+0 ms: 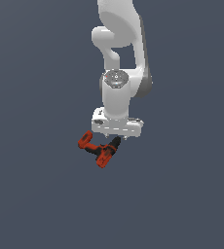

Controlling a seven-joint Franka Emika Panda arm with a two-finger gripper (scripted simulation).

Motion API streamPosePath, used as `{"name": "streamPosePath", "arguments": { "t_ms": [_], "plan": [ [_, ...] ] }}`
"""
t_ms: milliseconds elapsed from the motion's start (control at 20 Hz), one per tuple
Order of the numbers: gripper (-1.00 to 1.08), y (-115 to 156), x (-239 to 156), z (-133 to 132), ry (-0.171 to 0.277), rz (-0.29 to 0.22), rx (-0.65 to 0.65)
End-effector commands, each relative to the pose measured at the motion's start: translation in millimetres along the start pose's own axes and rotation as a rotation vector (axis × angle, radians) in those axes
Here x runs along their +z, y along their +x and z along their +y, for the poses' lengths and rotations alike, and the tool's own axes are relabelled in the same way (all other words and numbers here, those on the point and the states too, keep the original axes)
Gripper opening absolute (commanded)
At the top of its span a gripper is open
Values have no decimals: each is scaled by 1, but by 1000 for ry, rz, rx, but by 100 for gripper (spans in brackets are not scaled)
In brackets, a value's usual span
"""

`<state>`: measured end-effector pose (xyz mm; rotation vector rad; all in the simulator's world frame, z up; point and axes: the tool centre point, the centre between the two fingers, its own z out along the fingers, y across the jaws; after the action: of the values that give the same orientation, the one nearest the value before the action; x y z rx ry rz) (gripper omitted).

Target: Pick up the object and move it to a goal position.

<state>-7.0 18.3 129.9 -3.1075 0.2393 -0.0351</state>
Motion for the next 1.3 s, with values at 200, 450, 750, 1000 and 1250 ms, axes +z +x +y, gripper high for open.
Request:
{"name": "streamPosePath", "arguments": {
  "t_ms": [200,450,750,1000,1250],
  "plan": [
    [68,-9,33,2,9,20,182],
    [68,-16,52,5,12,34,297],
    [68,-21,66,8,13,46,382],
    [68,-23,70,9,13,49,410],
    [68,-23,73,8,13,48,406]
  ]
}}
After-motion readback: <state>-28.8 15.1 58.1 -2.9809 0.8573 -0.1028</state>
